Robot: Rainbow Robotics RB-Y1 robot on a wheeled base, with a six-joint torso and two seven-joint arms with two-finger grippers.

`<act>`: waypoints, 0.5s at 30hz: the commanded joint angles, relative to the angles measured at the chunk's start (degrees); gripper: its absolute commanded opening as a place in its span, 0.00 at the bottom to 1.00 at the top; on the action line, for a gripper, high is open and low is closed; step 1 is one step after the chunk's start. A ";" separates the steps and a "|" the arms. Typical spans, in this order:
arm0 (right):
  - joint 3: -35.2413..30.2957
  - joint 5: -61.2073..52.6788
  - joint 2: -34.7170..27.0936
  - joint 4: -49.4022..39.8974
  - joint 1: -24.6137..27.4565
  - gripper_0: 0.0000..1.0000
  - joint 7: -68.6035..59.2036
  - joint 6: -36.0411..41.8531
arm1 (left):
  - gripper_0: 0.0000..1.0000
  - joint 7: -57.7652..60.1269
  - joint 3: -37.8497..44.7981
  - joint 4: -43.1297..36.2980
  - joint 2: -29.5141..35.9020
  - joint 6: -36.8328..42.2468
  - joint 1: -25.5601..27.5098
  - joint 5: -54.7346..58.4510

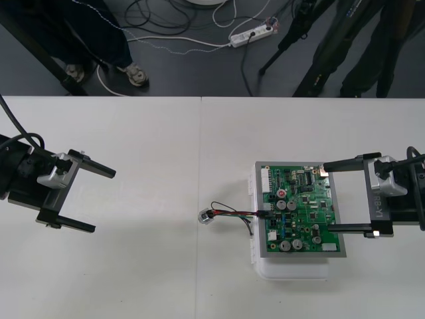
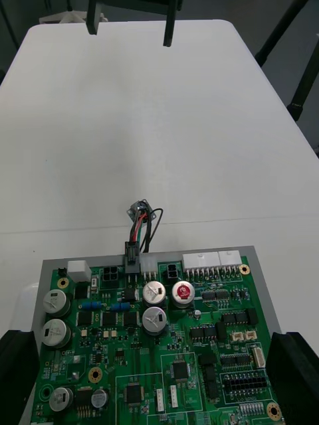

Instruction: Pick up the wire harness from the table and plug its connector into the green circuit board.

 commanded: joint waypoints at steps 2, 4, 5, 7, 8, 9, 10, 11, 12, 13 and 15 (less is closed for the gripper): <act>-1.62 0.15 -1.83 -1.72 -0.32 1.00 -2.85 -0.36 | 1.00 4.44 1.63 -0.24 -0.69 -2.39 0.83 0.81; -1.62 0.68 -1.92 -1.72 -0.32 1.00 -2.94 -0.36 | 1.00 4.44 1.63 -0.24 -0.69 -2.39 0.83 0.81; -1.62 0.85 -1.83 -1.72 -0.32 1.00 -2.94 -0.36 | 1.00 4.44 1.63 -0.24 -0.69 -2.39 0.83 0.81; -1.62 0.85 -1.83 -1.72 -0.32 1.00 -2.94 -0.36 | 1.00 4.44 1.63 -0.24 -0.69 -2.39 0.83 0.81; -1.62 0.85 -1.83 -1.72 -0.32 1.00 -2.94 -0.36 | 1.00 4.44 1.63 -0.24 -0.69 -2.39 0.83 0.81; -1.62 0.85 -1.83 -1.72 -0.32 1.00 -2.94 -0.36 | 1.00 4.44 1.63 -0.24 -0.69 -2.39 0.83 0.81; -1.62 0.85 -1.83 -1.72 -0.32 1.00 -2.94 -0.36 | 1.00 4.44 1.63 -0.24 -0.69 -2.39 0.83 0.81; -1.62 0.85 -1.83 -1.72 -0.32 1.00 -2.94 -0.36 | 1.00 4.44 1.63 -0.24 -0.69 -2.39 0.83 0.81; -1.62 0.85 -1.83 -1.72 -0.32 1.00 -2.94 -0.36 | 1.00 4.44 1.63 -0.24 -0.69 -2.39 0.83 0.81; -1.62 0.85 -1.83 -1.72 -0.32 1.00 -2.94 -0.36 | 1.00 4.44 1.63 -0.24 -0.69 -2.39 0.83 0.81; -1.62 0.85 -1.83 -1.72 -0.32 1.00 -2.94 -0.36 | 1.00 4.44 1.63 -0.24 -0.69 -2.39 0.83 0.81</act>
